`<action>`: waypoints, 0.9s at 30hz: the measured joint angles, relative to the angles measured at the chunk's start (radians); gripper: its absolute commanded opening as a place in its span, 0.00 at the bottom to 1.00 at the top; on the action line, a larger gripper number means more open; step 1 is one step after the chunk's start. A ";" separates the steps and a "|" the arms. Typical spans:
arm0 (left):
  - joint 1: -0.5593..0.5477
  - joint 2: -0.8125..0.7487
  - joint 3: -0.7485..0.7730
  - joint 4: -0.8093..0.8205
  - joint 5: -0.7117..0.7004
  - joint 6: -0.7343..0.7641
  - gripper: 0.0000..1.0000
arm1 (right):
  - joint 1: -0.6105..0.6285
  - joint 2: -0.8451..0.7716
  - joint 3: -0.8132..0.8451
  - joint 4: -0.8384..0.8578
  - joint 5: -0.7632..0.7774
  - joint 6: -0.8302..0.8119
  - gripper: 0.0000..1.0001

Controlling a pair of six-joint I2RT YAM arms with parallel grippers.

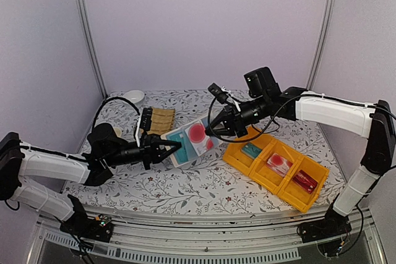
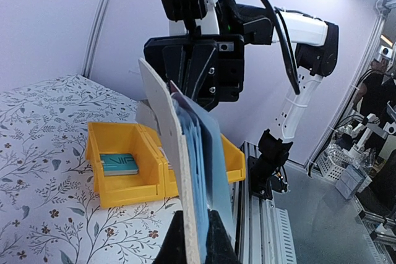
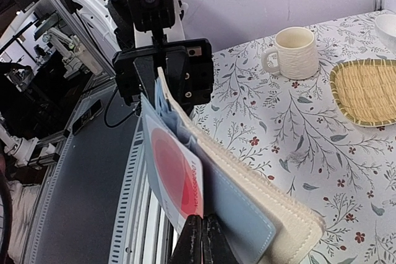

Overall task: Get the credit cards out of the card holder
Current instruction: Remove the credit card from the card slot.

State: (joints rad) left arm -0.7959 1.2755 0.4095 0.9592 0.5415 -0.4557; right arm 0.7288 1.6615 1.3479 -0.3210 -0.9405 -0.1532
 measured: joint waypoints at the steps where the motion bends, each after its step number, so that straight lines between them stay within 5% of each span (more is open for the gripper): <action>1: 0.000 0.000 0.000 0.000 0.000 0.000 0.00 | 0.000 0.000 0.000 0.000 -0.009 0.000 0.08; 13: 0.000 0.000 0.000 0.023 -0.010 -0.005 0.00 | 0.039 0.016 -0.033 0.092 -0.116 0.042 0.32; 15: 0.000 0.000 0.000 0.023 -0.012 -0.005 0.00 | 0.043 0.026 -0.034 0.104 -0.124 0.052 0.29; 20: 0.000 0.001 0.000 0.023 -0.015 -0.005 0.00 | 0.053 0.050 -0.034 0.118 -0.137 0.060 0.03; 27: -0.001 0.000 -0.002 0.022 -0.016 -0.005 0.00 | 0.048 0.045 -0.034 0.095 -0.107 0.050 0.02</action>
State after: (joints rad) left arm -0.7967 1.2758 0.4072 0.9813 0.5255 -0.4606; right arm 0.7773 1.7065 1.3144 -0.2260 -1.0473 -0.1036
